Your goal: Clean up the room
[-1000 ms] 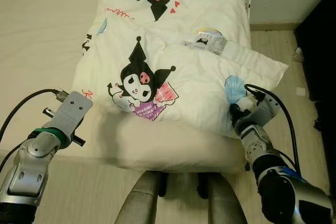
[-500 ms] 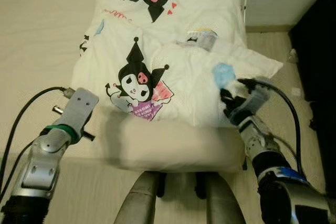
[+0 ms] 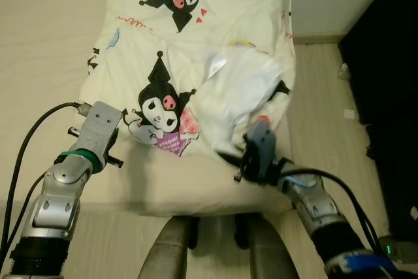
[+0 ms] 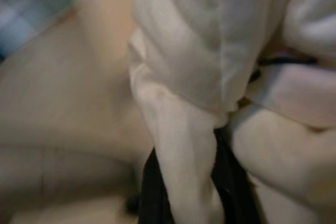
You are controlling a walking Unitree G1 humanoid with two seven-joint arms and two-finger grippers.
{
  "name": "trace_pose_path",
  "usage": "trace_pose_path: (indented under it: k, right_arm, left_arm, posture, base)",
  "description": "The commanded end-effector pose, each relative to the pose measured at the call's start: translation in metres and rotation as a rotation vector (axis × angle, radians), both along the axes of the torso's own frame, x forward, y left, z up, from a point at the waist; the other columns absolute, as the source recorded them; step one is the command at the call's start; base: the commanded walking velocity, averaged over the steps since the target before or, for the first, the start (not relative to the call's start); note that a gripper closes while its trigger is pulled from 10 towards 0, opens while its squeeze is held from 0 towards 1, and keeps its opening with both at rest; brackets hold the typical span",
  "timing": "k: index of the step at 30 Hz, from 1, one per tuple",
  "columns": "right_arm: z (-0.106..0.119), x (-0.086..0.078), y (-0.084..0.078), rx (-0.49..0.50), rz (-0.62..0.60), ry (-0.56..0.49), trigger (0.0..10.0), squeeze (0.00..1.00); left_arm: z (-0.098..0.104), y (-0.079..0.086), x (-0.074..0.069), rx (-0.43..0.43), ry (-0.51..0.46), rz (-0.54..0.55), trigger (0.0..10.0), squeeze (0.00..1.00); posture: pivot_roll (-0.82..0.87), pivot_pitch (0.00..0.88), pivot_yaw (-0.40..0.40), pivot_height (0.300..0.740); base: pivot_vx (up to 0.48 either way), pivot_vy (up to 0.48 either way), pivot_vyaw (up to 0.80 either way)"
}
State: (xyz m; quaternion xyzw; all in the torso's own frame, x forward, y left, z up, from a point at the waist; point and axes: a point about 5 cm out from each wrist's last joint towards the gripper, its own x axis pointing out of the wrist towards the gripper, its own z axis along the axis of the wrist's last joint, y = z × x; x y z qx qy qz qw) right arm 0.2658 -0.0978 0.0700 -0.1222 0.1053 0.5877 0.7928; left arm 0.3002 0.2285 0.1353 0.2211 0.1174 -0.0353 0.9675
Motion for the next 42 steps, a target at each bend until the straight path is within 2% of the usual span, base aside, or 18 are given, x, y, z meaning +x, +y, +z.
trace_pose_path:
  k: [1,2,3,4,5,6,10,11,17,21,22,23,25,28,29,35,39,42]
  right_arm:
    - [-0.020,-0.030,0.016,-0.060,0.194,0.105,0.0,0.00]
    - [-0.027,-0.043,0.015,-0.112,0.269,0.128,0.0,0.00]
    - [-0.027,-0.043,0.015,-0.112,0.269,0.128,0.0,0.00]
    - [-0.033,-0.056,0.011,-0.166,0.333,0.155,0.0,0.00]
    - [-0.033,-0.056,0.011,-0.166,0.333,0.155,0.0,0.00]
    - [-0.036,-0.067,0.006,-0.210,0.384,0.186,0.0,0.00]
    - [-0.039,-0.078,-0.006,-0.281,0.422,0.237,0.0,0.00]
    - [-0.039,-0.077,-0.011,-0.305,0.395,0.241,10.0,0.00]
    - [-0.032,-0.066,-0.024,-0.332,0.285,0.240,10.0,0.00]
    - [-0.031,-0.066,-0.026,-0.341,0.279,0.240,10.0,0.00]
    - [-0.030,-0.070,-0.031,-0.386,0.312,0.253,10.0,0.00]
    - [-0.030,-0.070,-0.031,-0.386,0.312,0.253,10.0,0.00]
    - [-0.033,-0.080,-0.044,-0.502,0.412,0.285,10.0,0.00]
    - [-0.032,-0.086,-0.051,-0.553,0.465,0.278,10.0,0.00]
    - [-0.031,-0.087,-0.051,-0.549,0.462,0.282,10.0,1.00]
    - [-0.019,-0.102,-0.059,-0.555,0.564,0.356,10.0,1.00]
    - [-0.009,-0.120,-0.076,-0.624,0.663,0.397,10.0,1.00]
    - [-0.007,-0.123,-0.079,-0.636,0.678,0.401,10.0,1.00]
  left_arm:
    - [-0.011,0.002,-0.004,-0.013,0.034,0.011,10.0,0.00]
    - [-0.011,0.002,-0.004,-0.013,0.033,0.010,10.0,0.00]
    - [-0.011,0.002,-0.004,-0.013,0.033,0.010,10.0,0.00]
    - [-0.011,0.002,-0.003,-0.014,0.032,0.009,10.0,0.00]
    - [-0.011,0.002,-0.003,-0.014,0.032,0.009,10.0,0.00]
    - [-0.010,0.002,-0.002,-0.014,0.031,0.009,10.0,0.00]
    - [-0.009,0.001,-0.001,-0.016,0.026,0.010,10.0,0.00]
    - [-0.008,0.001,0.000,-0.018,0.024,0.010,10.0,0.00]
    - [-0.010,-0.001,-0.001,-0.022,0.026,0.010,10.0,0.00]
    - [-0.010,-0.001,-0.001,-0.021,0.027,0.009,10.0,0.00]
    - [-0.010,-0.002,0.000,-0.022,0.026,0.008,10.0,0.00]
    - [-0.010,-0.002,0.000,-0.022,0.026,0.008,10.0,0.00]
    - [-0.009,-0.002,0.002,-0.024,0.019,0.013,10.0,0.00]
    - [-0.008,-0.002,0.002,-0.025,0.015,0.018,10.0,0.00]
    - [-0.008,-0.001,0.002,-0.025,0.014,0.020,10.0,0.00]
    - [-0.009,-0.002,0.002,-0.027,0.013,0.027,10.0,0.00]
    - [-0.008,0.000,0.003,-0.027,0.009,0.033,10.0,0.00]
    - [-0.008,0.000,0.003,-0.027,0.008,0.035,10.0,0.00]
  posture:
    - [0.04,0.306,0.105,0.740]
    - [0.04,0.305,0.104,0.740]
    - [0.04,0.305,0.104,0.740]
    - [0.04,0.305,0.105,0.740]
    - [0.04,0.305,0.105,0.740]
    - [0.04,0.307,0.102,0.740]
    - [0.03,0.313,0.098,0.740]
    - [0.03,0.316,0.096,0.740]
    - [0.02,0.322,0.099,0.740]
    - [0.02,0.322,0.099,0.740]
    - [0.02,0.324,0.094,0.740]
    - [0.02,0.324,0.094,0.740]
    - [0.03,0.323,0.089,0.740]
    - [0.03,0.324,0.085,0.740]
    - [0.02,0.325,0.081,0.740]
    - [0.03,0.327,0.077,0.740]
    - [0.02,0.328,0.072,0.740]
    - [0.02,0.328,0.072,0.740]
  base:
    - [0.000,0.000,0.00]
    - [0.000,0.000,0.00]
    - [0.000,0.000,0.00]
    - [0.000,0.000,0.00]
    - [0.000,0.000,0.00]
    - [0.000,0.000,0.00]
    - [0.000,0.000,0.00]
    - [0.000,0.000,0.00]
    - [0.000,0.000,0.00]
    - [0.000,0.000,0.00]
    - [0.000,0.000,0.00]
    - [0.000,0.000,0.00]
    - [0.000,0.000,0.00]
    - [0.000,0.000,0.00]
    - [0.000,0.000,0.00]
    - [0.000,0.000,0.00]
    - [0.000,0.000,0.00]
    - [0.000,0.000,0.00]
